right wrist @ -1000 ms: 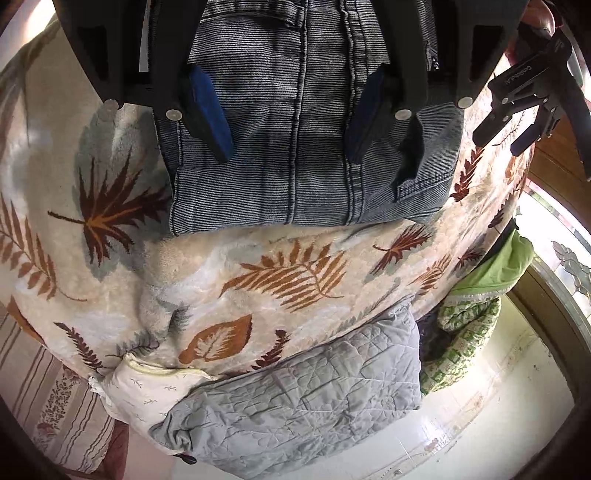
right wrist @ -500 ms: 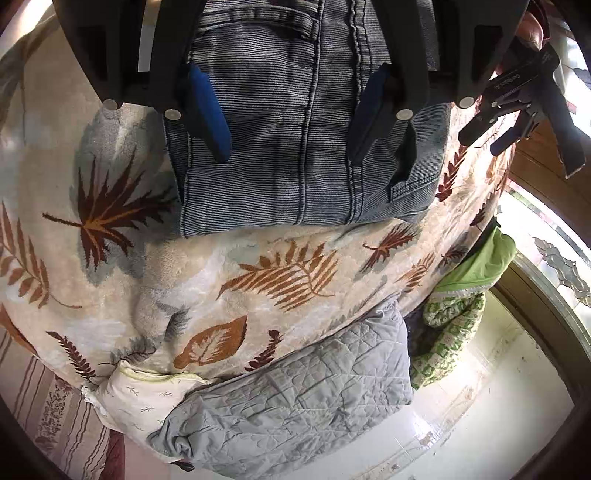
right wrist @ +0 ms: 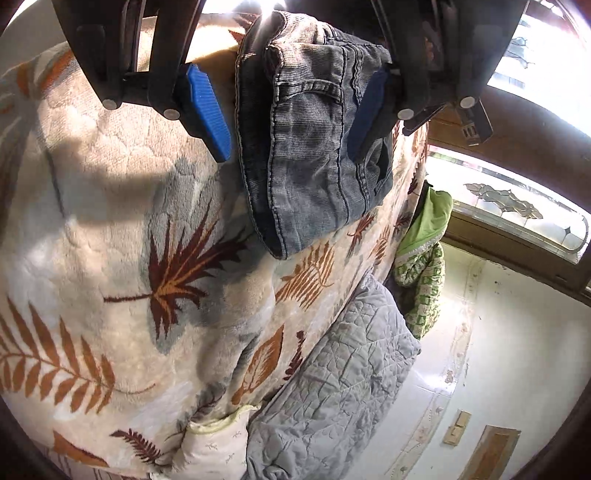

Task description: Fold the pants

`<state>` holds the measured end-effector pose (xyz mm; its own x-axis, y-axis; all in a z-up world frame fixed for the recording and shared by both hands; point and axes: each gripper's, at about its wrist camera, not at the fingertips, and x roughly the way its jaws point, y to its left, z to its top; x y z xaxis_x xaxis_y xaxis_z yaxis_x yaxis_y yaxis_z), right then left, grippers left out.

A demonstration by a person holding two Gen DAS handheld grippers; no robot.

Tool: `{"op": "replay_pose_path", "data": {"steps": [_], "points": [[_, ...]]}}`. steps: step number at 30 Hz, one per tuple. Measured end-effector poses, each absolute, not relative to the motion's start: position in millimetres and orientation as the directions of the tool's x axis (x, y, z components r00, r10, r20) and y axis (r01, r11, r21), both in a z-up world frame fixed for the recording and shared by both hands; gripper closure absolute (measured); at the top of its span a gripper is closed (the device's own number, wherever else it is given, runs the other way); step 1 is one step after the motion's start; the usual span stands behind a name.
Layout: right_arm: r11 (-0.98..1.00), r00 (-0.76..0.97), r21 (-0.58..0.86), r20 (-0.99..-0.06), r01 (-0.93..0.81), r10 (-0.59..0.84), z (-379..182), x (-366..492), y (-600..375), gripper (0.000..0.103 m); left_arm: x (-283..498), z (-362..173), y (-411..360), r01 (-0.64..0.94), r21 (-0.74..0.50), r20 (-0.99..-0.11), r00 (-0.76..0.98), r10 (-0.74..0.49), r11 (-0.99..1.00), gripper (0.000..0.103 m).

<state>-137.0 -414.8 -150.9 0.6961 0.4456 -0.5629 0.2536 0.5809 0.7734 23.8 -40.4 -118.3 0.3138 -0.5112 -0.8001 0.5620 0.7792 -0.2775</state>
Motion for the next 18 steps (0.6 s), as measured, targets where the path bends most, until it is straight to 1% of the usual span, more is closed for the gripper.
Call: {"op": "replay_pose_path", "data": {"steps": [2, 5, 8, 11, 13, 18], "points": [[0.580, 0.678, 0.773, -0.573, 0.259, 0.461, -156, -134, -413, 0.034, 24, -119, -40, 0.574, -0.314, -0.798, 0.272, -0.538, 0.756, 0.001], [0.563, 0.650, 0.784, -0.574, 0.261, 0.498, -164, -131, -411, 0.034, 29, -127, -38, 0.555, -0.405, -0.794, 0.180, -0.581, 0.726, 0.001], [0.566, 0.619, 0.775, -0.597, 0.282, 0.510, -171, -127, -409, 0.034, 31, -134, -39, 0.535, -0.482, -0.778, 0.102, -0.620, 0.693, 0.001], [0.554, 0.588, 0.787, -0.591, 0.271, 0.552, -179, -123, -403, 0.034, 28, -137, -44, 0.537, -0.511, -0.770, 0.060, -0.635, 0.671, 0.001], [0.565, 0.578, 0.781, -0.599, 0.268, 0.554, -180, -121, -400, 0.033, 27, -140, -48, 0.534, -0.520, -0.771, 0.042, -0.635, 0.667, 0.001], [0.545, 0.574, 0.798, -0.581, 0.259, 0.577, -183, -117, -398, 0.030, 29, -146, -56, 0.514, -0.592, -0.738, -0.035, -0.674, 0.621, 0.001]]}}
